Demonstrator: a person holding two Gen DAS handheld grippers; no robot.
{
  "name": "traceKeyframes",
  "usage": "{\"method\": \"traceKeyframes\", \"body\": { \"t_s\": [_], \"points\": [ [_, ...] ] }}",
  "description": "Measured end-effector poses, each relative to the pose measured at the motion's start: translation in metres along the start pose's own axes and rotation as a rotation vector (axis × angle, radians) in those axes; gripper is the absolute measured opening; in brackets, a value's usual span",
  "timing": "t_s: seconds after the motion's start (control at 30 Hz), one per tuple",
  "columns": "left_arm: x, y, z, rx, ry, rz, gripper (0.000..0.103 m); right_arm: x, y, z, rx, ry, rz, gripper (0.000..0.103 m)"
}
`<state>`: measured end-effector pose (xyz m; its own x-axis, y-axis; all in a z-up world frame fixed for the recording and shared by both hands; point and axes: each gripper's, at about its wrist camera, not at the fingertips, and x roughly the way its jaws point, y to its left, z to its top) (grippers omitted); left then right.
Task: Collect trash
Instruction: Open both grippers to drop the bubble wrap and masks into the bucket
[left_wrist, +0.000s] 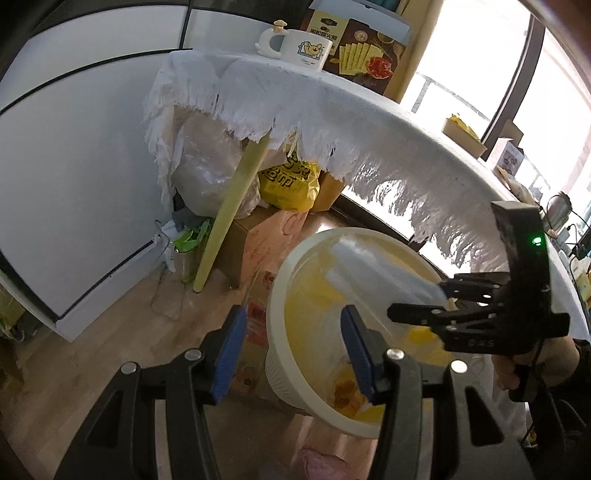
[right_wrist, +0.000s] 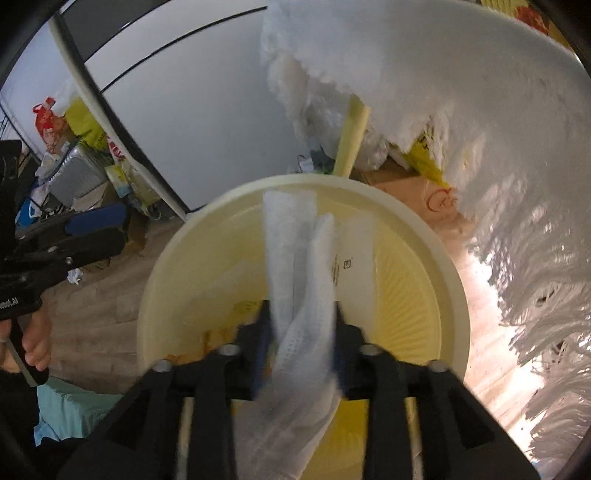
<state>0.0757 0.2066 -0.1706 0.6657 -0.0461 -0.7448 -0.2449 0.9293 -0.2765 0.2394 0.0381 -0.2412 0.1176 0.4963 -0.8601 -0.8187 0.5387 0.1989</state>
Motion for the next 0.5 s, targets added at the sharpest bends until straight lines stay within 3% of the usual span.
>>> {"method": "traceKeyframes", "body": {
  "t_s": [0.1, 0.5],
  "points": [
    [-0.001, -0.002, 0.0, 0.0, -0.004, -0.004, 0.053, -0.012, -0.002, -0.004, 0.015, -0.022, 0.007, 0.046],
    [-0.021, -0.011, 0.0, 0.009, -0.037, -0.017, 0.053, -0.05, 0.005, -0.022, 0.004, -0.071, 0.071, 0.046]
  ]
}}
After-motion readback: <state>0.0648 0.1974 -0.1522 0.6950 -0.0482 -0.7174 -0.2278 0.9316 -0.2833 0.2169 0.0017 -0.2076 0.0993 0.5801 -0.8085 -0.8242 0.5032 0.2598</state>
